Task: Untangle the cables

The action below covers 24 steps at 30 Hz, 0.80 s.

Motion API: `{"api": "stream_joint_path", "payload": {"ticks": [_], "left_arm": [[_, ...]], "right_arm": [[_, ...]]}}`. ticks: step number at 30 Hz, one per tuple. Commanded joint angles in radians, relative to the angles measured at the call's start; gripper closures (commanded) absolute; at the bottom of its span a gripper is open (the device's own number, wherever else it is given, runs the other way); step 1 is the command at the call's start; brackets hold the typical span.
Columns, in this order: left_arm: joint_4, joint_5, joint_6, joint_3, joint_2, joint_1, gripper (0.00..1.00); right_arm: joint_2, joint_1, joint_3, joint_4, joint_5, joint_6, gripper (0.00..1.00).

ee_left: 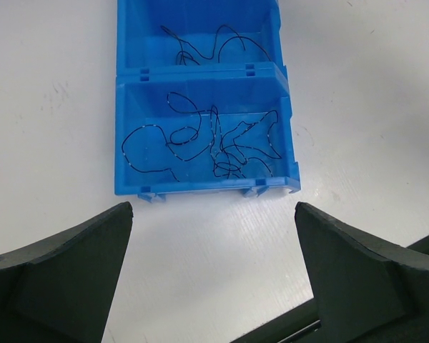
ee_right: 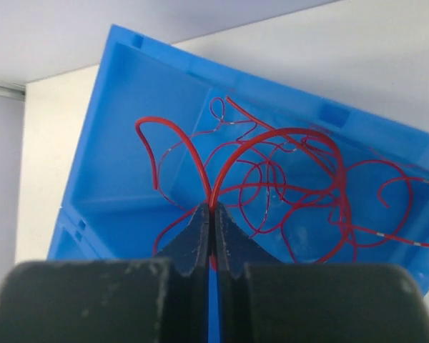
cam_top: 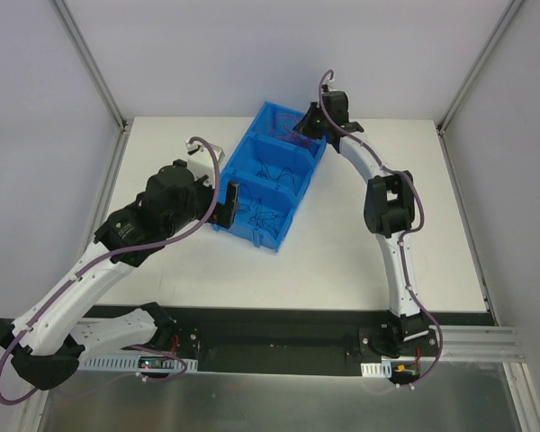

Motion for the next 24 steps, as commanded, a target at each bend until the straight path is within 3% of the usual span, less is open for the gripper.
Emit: {"api": "stream_joint_path", "payload": {"ticks": [1, 4, 9, 14, 19, 24], "left_arm": [[-0.012, 0.002, 0.021, 0.043, 0.040, 0.010, 0.04], [-0.012, -0.005, 0.026, 0.060, 0.051, 0.010, 0.04], [-0.012, 0.013, 0.026, 0.097, 0.098, 0.010, 0.04], [0.000, 0.073, 0.023, 0.129, 0.132, 0.010, 0.05], [0.014, 0.109, 0.026, 0.196, 0.207, 0.010, 0.05], [0.046, 0.169, -0.035, 0.189, 0.212, 0.010, 0.03]], "right_arm": [[-0.005, 0.032, 0.076, -0.076, 0.081, -0.116, 0.99], [0.010, 0.038, 0.154, -0.141, 0.087, -0.144, 0.86], [-0.075, 0.046, 0.188, -0.215, 0.116, -0.173, 0.46], [-0.226, 0.048, 0.098, -0.302, 0.133, -0.188, 0.26], [-0.387, 0.054, -0.009, -0.454, 0.176, -0.268, 0.20], [-0.670, 0.052, -0.386, -0.445, 0.168, -0.325, 0.16]]}}
